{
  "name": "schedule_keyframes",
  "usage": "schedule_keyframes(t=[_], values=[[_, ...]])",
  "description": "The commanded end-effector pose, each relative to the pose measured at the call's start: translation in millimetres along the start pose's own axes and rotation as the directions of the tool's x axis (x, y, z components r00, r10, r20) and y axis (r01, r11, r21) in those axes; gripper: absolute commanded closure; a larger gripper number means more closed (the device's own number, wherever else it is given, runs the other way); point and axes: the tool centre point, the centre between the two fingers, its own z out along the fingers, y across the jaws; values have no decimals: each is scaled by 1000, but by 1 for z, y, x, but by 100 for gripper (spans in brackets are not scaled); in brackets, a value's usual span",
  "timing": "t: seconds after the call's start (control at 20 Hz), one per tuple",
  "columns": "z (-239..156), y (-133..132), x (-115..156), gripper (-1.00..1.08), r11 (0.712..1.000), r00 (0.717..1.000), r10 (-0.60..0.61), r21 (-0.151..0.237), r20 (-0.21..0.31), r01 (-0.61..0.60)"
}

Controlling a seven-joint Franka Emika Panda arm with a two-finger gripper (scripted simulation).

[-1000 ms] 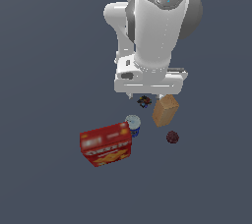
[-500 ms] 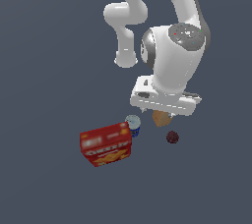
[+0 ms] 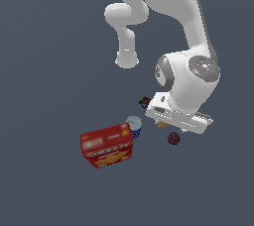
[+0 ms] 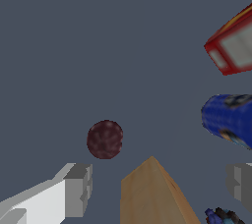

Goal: Pick up a designated object from a clutter of objects.

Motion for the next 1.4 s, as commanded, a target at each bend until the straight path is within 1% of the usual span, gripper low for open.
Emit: schedule_keyframes(t=[0.0,0.3,0.6,1.05,1.35], values=[[16,-13,-2,-92,999,999,40,2,-4,-40],[45,-36,-9,-92,994,994,109,5,-9,-109],[62,-48,-14,-92,989,989,148,8,-11,-148],[68,-50,-14,-92,988,988,157,9,-13,-157],[96,-50,-15,-92,987,987,158,9,-12,-158]])
